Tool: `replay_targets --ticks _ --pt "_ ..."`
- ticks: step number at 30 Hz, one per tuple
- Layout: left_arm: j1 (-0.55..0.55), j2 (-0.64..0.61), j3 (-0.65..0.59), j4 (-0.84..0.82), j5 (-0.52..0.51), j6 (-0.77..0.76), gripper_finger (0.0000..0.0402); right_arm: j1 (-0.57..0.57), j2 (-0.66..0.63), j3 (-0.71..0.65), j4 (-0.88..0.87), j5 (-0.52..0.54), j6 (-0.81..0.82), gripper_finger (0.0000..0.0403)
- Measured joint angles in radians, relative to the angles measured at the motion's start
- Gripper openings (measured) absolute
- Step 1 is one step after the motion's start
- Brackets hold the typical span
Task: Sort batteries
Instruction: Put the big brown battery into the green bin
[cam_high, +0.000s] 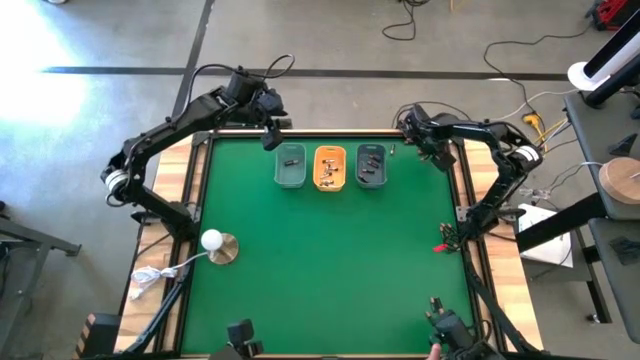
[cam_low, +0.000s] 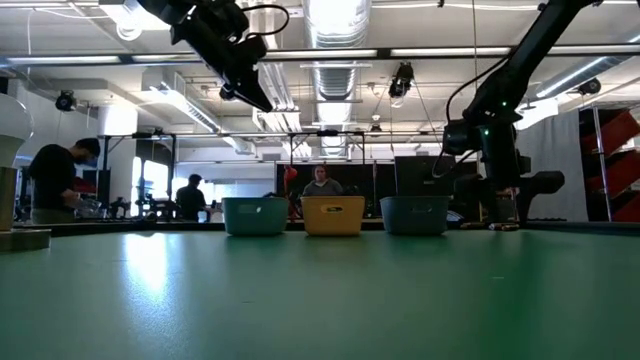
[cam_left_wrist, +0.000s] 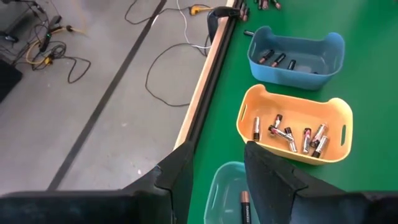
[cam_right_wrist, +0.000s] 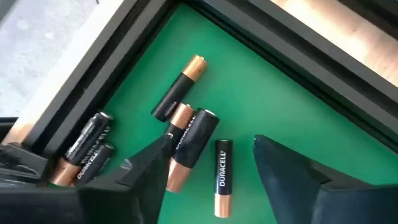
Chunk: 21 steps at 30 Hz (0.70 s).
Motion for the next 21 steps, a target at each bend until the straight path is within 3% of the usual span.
replay_targets --ticks 12,21 --pt "0.0 -0.001 0.0 -0.006 0.0 -0.002 0.0123 0.005 0.017 0.003 -0.001 0.046 0.022 0.013" --pt "0.0 -0.001 0.0 -0.025 0.0 0.0 0.0123 0.009 0.022 0.004 -0.001 0.051 0.039 0.0094"
